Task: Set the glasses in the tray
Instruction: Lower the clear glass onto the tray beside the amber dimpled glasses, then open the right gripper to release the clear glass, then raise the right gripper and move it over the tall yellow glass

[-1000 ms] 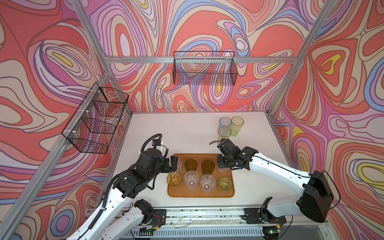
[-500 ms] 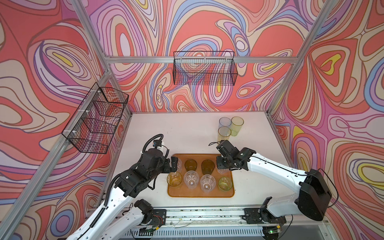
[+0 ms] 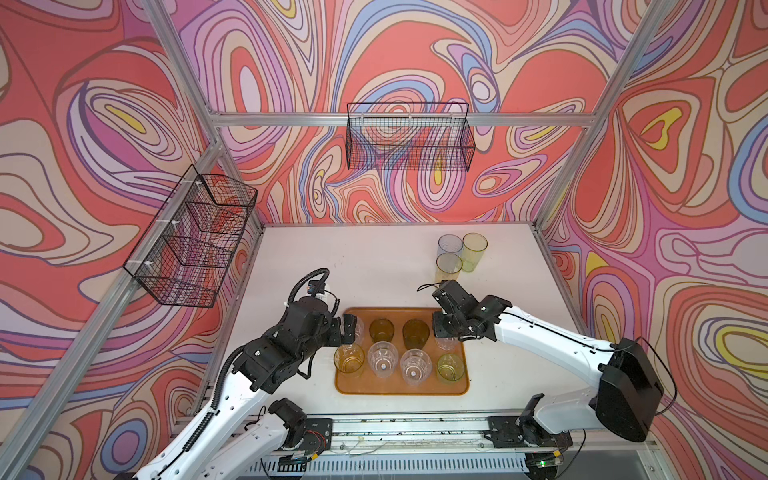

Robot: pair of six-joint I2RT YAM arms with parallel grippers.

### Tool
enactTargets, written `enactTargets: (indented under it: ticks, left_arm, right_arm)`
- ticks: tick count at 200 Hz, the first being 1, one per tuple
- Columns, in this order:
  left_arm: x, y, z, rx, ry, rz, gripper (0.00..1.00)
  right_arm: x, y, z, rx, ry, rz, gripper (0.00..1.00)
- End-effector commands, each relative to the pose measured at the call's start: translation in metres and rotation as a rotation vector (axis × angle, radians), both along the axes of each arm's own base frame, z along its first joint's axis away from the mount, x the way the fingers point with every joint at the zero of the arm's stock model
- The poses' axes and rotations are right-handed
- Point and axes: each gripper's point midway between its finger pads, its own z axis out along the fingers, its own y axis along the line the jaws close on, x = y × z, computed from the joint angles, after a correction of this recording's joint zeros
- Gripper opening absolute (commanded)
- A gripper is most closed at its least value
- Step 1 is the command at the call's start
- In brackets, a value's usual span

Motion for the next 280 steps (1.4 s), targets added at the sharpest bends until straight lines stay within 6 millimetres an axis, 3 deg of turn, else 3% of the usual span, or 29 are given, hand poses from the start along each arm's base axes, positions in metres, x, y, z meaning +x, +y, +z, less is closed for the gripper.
enactTargets:
  ticks: [1, 59, 96, 120, 202, 222, 233, 280]
  left_arm:
    - [0.002, 0.000, 0.001, -0.016, -0.002, 0.013, 1.00]
    - [0.001, -0.003, 0.009, -0.033, -0.009, -0.003, 1.00]
    - [0.007, -0.005, 0.012, -0.030, -0.018, 0.009, 1.00]
    - [0.010, -0.009, 0.016, -0.033, -0.006, 0.001, 1.00]
    - [0.012, -0.008, 0.049, 0.028, -0.049, -0.050, 1.00]
    - [0.015, -0.004, 0.057, 0.057, -0.088, -0.044, 1.00]
    - [0.018, -0.002, 0.060, 0.064, -0.113, -0.038, 1.00]
    - [0.029, -0.013, 0.072, 0.062, -0.235, -0.099, 1.00]
  right_arm:
    - [0.004, 0.004, 0.009, 0.006, -0.019, -0.001, 0.21]
    - [0.009, 0.002, 0.046, 0.051, -0.091, -0.033, 0.37]
    - [0.012, 0.002, 0.069, 0.090, -0.142, -0.046, 0.57]
    - [0.012, -0.002, 0.075, 0.095, -0.167, -0.058, 0.69]
    - [0.017, -0.014, 0.095, 0.070, -0.245, -0.074, 0.89]
    - [0.023, -0.017, 0.107, 0.041, -0.272, -0.079, 0.92]
    - [0.027, -0.018, 0.115, 0.026, -0.292, -0.088, 0.98]
    - [0.063, -0.020, 0.145, -0.008, -0.348, -0.083, 0.98]
